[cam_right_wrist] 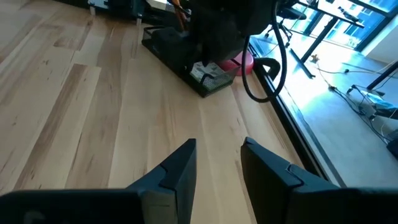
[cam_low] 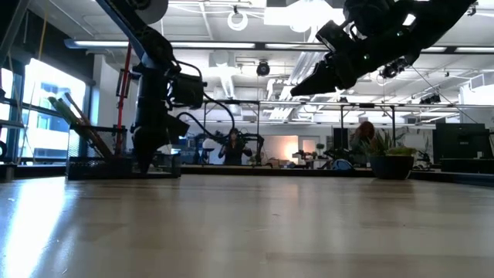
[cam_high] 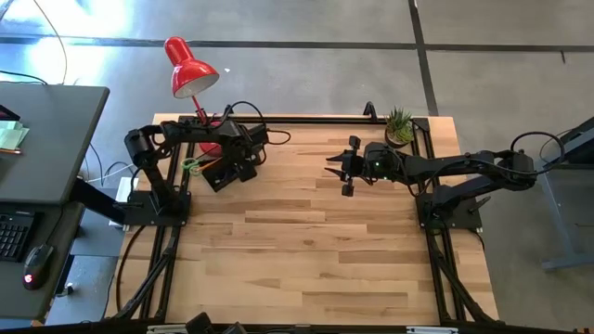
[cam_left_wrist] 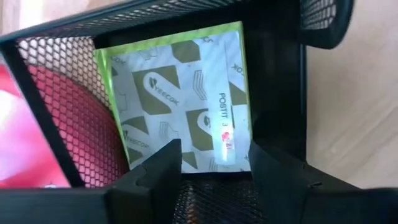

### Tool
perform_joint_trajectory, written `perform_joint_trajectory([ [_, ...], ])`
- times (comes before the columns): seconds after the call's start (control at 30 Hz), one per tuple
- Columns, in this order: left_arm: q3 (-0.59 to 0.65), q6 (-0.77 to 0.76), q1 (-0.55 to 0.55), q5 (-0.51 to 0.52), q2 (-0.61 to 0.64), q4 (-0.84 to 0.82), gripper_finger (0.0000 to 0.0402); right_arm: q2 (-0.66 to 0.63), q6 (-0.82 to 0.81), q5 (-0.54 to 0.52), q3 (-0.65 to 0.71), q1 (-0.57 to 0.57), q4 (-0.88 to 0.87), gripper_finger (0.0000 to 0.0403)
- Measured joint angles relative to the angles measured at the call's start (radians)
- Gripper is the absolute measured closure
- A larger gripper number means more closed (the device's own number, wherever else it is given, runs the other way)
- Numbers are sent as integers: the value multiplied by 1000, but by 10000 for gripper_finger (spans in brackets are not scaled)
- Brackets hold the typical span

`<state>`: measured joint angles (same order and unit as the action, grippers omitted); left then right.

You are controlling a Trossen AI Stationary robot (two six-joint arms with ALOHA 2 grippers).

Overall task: Pick and place office supplies into organizer
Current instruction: Adjust the green sticky notes in the desk organizer

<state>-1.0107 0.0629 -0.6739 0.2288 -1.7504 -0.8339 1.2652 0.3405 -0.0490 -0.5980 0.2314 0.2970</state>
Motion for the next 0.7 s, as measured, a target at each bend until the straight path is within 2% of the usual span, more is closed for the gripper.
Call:
perform_joint_trajectory([
  [0.23, 0, -5, 0, -91, 0, -2, 256, 0, -7, 0, 0, 0, -1, 286],
  [0.5, 38, 9, 0, -85, -25, 67, 253, 0, -3, 0, 0, 0, -4, 286],
  [0.7, 40, 12, 3, -35, -51, 81, 262, 0, -8, 0, 0, 0, -4, 286],
])
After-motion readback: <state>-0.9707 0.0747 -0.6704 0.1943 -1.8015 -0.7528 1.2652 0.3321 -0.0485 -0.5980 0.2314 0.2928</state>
